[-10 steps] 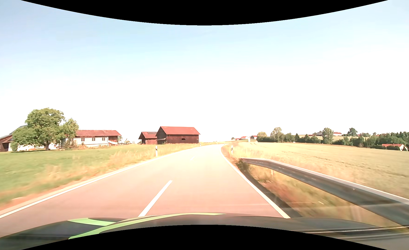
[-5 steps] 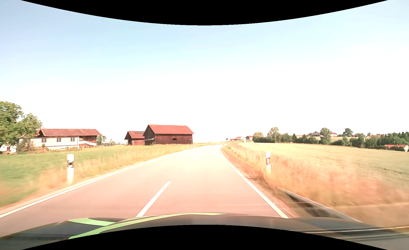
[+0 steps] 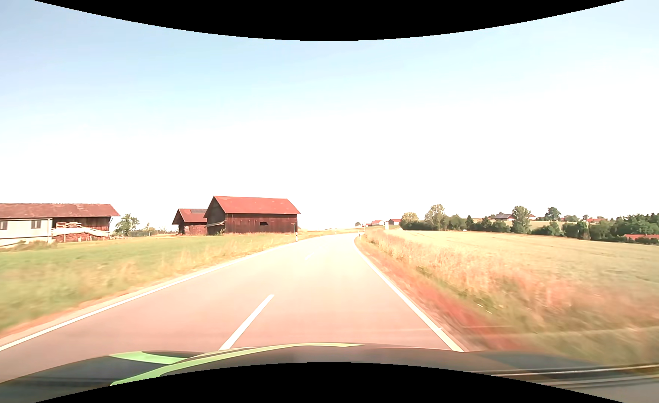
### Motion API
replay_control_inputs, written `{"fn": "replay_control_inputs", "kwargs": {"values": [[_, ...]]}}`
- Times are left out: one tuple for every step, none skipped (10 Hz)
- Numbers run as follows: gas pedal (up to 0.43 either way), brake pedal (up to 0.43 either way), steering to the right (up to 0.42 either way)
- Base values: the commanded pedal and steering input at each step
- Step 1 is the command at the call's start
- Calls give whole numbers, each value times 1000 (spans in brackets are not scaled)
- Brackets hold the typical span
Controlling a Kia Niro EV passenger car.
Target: Follow the waypoints while adhering to traffic rules and regulations
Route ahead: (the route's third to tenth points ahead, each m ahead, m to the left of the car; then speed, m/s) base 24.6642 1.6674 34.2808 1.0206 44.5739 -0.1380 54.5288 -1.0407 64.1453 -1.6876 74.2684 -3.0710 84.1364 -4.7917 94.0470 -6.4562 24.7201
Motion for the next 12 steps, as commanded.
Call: {"fn": "replay_control_inputs", "kwargs": {"values": [[169, 0, 12], [169, 0, 12], [169, 0, 11], [169, 0, 11], [169, 0, 11], [169, 0, 11], [169, 0, 11], [169, 0, 11], [169, 0, 11], [169, 0, 11], [169, 0, 11], [169, 0, 11]]}}
